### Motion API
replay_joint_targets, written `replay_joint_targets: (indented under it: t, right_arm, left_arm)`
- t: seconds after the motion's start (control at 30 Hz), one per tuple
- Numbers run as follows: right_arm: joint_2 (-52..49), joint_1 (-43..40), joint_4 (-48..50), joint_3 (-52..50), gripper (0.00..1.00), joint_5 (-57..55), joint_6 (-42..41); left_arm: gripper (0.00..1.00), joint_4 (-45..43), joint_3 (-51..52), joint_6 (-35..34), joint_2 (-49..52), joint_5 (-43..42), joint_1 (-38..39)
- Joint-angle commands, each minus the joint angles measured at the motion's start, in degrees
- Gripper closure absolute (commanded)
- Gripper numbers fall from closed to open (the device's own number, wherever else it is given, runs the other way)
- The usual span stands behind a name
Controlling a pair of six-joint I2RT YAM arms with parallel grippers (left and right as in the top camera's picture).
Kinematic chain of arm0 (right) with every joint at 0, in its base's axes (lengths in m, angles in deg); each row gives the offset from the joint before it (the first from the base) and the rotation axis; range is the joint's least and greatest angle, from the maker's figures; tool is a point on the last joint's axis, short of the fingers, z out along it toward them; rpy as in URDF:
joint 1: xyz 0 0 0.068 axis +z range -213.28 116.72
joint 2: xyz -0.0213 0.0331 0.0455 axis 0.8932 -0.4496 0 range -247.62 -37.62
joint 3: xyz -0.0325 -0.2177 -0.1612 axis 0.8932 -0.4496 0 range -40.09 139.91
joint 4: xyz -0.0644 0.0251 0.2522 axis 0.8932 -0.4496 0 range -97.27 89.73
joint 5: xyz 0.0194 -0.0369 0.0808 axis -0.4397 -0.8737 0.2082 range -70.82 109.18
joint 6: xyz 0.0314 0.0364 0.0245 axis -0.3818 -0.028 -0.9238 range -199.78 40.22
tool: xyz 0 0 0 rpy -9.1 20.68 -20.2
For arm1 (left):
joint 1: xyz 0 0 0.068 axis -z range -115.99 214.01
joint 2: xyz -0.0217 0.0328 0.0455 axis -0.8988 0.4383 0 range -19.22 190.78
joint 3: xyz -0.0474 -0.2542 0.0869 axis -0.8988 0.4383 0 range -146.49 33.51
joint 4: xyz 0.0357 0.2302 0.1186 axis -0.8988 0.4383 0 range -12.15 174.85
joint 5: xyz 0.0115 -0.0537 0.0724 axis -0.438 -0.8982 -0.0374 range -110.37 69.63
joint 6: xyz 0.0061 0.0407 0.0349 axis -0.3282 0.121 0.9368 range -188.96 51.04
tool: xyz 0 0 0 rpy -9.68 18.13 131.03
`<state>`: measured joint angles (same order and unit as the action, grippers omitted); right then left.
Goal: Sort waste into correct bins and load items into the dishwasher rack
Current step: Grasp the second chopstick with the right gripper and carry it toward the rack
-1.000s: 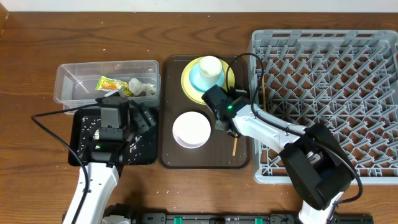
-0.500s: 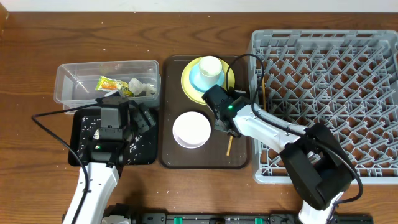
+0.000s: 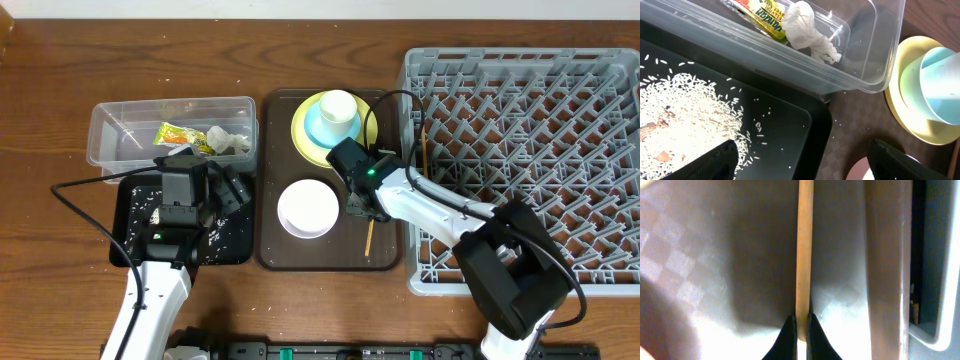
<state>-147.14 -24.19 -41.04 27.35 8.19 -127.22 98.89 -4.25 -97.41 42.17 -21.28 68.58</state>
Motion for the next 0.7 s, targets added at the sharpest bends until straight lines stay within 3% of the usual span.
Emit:
replay_joint_targets:
  t: [0.0, 0.37, 0.67]
  right_arm:
    - [3.1, -2.0, -1.2, 0.7, 0.99, 1.0, 4.1]
    - [24.0, -5.5, -2.3, 1.4, 0.98, -0.9, 15.0]
    - [31.4, -9.7, -3.7, 1.4, 0.99, -6.0, 25.5]
  left_arm:
    - [0.16, 0.2, -0.9, 0.3, 0.1, 0.5, -0.3]
    - [0.16, 0.2, -0.9, 0.3, 0.1, 0.5, -0.3]
    - [0.16, 0.2, -0.9, 0.3, 0.1, 0.5, -0.3]
